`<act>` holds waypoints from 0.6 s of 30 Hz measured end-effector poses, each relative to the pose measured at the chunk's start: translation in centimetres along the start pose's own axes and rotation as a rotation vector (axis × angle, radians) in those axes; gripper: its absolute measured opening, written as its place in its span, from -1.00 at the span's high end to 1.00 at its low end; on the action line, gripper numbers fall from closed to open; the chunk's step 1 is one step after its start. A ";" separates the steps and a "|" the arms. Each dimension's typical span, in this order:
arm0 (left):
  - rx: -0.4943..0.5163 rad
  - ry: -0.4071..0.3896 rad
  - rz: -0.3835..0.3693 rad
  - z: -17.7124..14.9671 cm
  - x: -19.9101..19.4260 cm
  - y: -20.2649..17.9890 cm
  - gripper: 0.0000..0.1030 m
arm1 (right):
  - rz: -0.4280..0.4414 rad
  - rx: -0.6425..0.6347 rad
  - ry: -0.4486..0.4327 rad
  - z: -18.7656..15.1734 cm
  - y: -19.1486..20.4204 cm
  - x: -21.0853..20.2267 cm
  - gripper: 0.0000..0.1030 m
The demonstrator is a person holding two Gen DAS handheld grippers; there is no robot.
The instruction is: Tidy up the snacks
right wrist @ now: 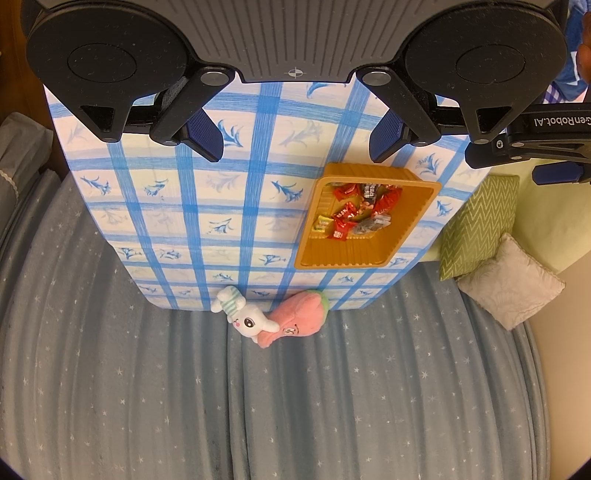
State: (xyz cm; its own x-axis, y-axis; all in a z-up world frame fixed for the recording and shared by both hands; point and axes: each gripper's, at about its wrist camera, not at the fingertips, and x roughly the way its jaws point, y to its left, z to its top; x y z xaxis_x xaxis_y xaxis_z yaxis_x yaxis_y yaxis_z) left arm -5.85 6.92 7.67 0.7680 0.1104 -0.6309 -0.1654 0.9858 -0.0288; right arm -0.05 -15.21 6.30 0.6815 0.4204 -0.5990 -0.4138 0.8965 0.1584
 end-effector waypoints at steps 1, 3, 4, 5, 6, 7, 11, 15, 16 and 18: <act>-0.001 0.000 0.001 0.0 0.0 0.0 -1.00 | 0.000 0.000 0.000 0.0 0.0 0.0 -0.67; -0.001 0.000 0.000 0.0 0.0 0.0 -1.00 | 0.000 0.000 0.000 0.0 0.0 0.0 -0.67; -0.001 0.000 0.000 0.0 0.0 0.0 -1.00 | 0.000 0.000 0.000 0.0 0.0 0.0 -0.67; -0.001 0.000 0.001 0.0 0.0 0.0 -1.00 | 0.000 0.000 0.000 0.0 0.0 0.0 -0.67; -0.001 0.000 0.000 0.0 0.0 0.0 -1.00 | 0.000 0.000 0.000 0.0 0.0 0.0 -0.67; -0.001 0.000 0.000 0.0 0.0 0.0 -1.00 | 0.000 0.000 0.000 0.0 0.0 0.0 -0.67; 0.000 0.001 -0.002 -0.2 0.1 0.0 -1.00 | 0.000 0.000 0.000 0.0 0.0 0.0 -0.67; -0.002 0.001 -0.002 -0.3 0.1 0.0 -1.00 | 0.001 0.001 0.000 0.0 -0.1 0.0 -0.67; -0.003 -0.002 -0.004 -0.3 0.1 0.0 -1.00 | 0.001 0.001 0.000 0.0 0.0 0.0 -0.67; -0.004 -0.013 -0.009 -0.4 0.0 0.0 -1.00 | 0.001 0.001 0.000 0.0 -0.1 0.0 -0.67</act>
State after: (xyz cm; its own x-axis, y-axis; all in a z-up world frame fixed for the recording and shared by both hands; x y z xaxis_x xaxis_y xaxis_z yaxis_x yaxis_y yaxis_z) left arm -6.07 6.84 7.36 0.7773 0.1035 -0.6206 -0.1609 0.9863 -0.0370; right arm -0.01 -15.27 6.29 0.6810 0.4214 -0.5989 -0.4141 0.8961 0.1597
